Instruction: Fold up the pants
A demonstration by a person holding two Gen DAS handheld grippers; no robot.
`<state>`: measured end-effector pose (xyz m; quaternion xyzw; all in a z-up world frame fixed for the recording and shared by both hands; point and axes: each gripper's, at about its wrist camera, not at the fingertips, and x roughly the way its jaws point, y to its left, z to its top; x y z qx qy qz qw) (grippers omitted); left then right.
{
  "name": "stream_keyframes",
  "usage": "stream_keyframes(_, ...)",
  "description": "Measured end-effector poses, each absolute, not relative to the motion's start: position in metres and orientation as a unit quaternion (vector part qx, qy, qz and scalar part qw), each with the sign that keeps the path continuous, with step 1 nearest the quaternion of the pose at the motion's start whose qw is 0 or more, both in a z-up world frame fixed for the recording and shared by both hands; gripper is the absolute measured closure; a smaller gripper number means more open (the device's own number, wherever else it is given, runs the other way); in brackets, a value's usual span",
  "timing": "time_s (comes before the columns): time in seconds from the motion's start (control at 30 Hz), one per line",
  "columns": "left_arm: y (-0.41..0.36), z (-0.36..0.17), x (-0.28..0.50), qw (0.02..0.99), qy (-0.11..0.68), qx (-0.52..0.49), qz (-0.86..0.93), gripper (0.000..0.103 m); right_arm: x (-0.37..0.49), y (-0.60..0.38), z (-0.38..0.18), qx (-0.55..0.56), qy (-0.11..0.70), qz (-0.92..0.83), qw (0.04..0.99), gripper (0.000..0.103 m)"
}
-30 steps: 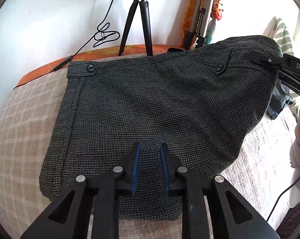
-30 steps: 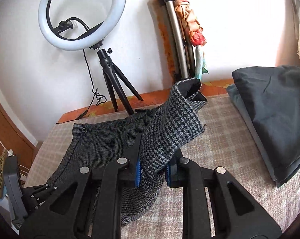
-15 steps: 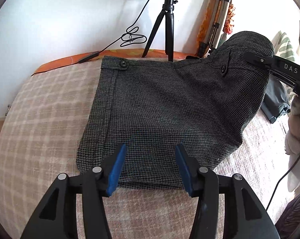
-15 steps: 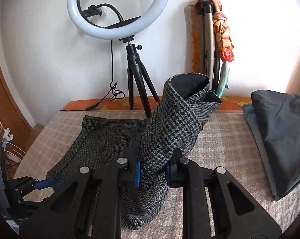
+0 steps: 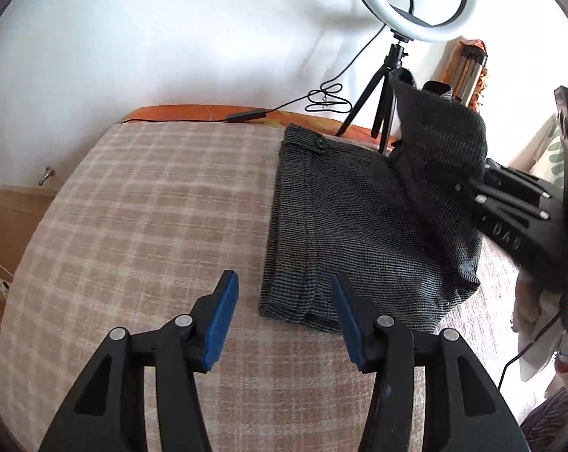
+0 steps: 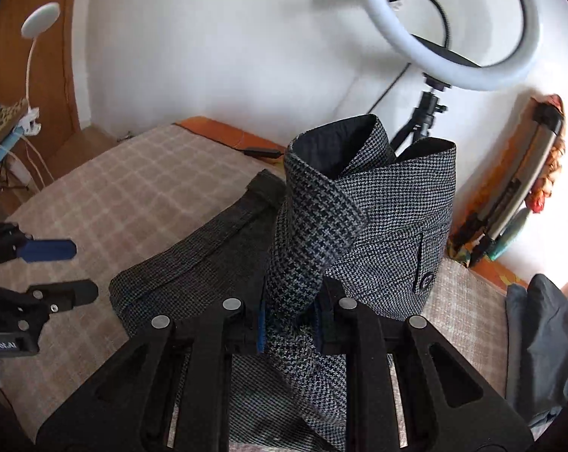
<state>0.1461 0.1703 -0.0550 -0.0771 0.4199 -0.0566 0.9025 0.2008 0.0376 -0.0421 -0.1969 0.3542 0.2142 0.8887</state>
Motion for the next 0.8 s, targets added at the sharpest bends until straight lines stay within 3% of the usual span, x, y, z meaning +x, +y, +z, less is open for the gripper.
stream_keyframes(0.2, 0.200, -0.053, 0.136, 0.907, 0.411, -0.091, -0.034, 0.054, 0.178, 0.100, -0.085, -0.303, 0.357, 0.241, 0.850, 0.086)
stream_keyframes(0.47, 0.224, -0.051, 0.129, 0.911, 0.400, -0.103, -0.016, 0.054, 0.162, 0.115, -0.096, -0.326, 0.354, 0.283, 0.830, 0.086)
stream_keyframes(0.67, 0.224, -0.047, 0.127, 0.913, 0.394, -0.103, -0.015, 0.054, 0.166, 0.094, -0.080, -0.250, 0.377, 0.340, 0.824, 0.073)
stream_keyframes(0.73, 0.218, -0.045, 0.127, 0.915, 0.393, -0.093, -0.016, 0.054, 0.166, 0.080, -0.070, -0.198, 0.388, 0.375, 0.818, 0.059)
stream_keyframes(0.8, 0.211, -0.043, 0.128, 0.915, 0.393, -0.085, -0.020, 0.054, 0.161, 0.062, -0.057, -0.151, 0.386, 0.409, 0.813, 0.053)
